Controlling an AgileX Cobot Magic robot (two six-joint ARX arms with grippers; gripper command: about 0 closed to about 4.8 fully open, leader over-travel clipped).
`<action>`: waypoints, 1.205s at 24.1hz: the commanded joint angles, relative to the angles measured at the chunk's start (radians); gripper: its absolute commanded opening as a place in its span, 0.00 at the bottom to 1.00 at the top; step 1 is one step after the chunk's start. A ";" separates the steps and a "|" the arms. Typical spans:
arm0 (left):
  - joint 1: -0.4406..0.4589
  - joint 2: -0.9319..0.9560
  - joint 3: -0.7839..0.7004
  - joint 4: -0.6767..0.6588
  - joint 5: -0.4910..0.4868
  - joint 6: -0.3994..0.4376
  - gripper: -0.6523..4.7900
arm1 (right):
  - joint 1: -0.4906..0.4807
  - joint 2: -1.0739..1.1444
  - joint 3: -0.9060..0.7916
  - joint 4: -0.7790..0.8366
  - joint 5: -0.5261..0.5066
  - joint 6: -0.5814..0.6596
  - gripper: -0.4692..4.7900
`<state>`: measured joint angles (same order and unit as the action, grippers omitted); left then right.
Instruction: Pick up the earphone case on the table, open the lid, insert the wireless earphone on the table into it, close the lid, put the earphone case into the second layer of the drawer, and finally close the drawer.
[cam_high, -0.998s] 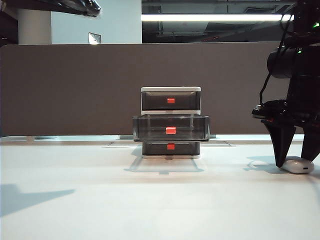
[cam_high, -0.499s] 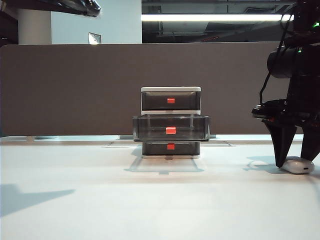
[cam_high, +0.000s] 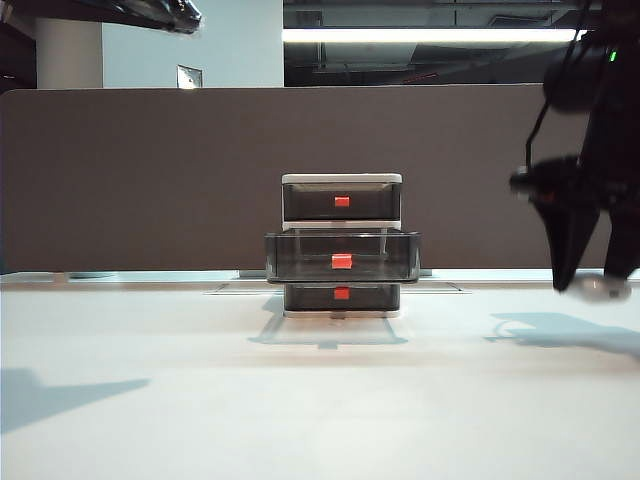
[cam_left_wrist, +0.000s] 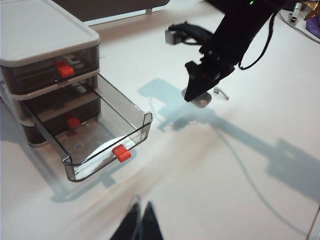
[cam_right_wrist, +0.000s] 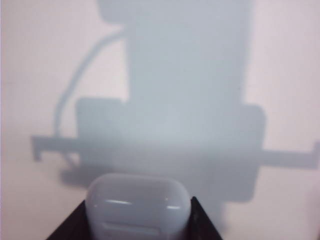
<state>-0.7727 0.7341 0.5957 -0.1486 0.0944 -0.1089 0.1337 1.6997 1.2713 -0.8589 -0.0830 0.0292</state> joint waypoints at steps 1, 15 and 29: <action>-0.001 -0.001 0.002 0.016 0.003 -0.004 0.11 | 0.005 -0.077 0.005 -0.005 -0.002 0.002 0.36; -0.001 0.004 0.001 0.016 0.003 -0.042 0.11 | 0.196 -0.448 0.005 0.129 -0.024 0.059 0.36; -0.002 0.150 -0.036 0.142 0.003 -0.116 0.11 | 0.529 -0.456 -0.149 0.444 0.039 0.172 0.36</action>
<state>-0.7727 0.8852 0.5602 -0.0399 0.0944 -0.2222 0.6456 1.2495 1.1381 -0.4843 -0.0452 0.1848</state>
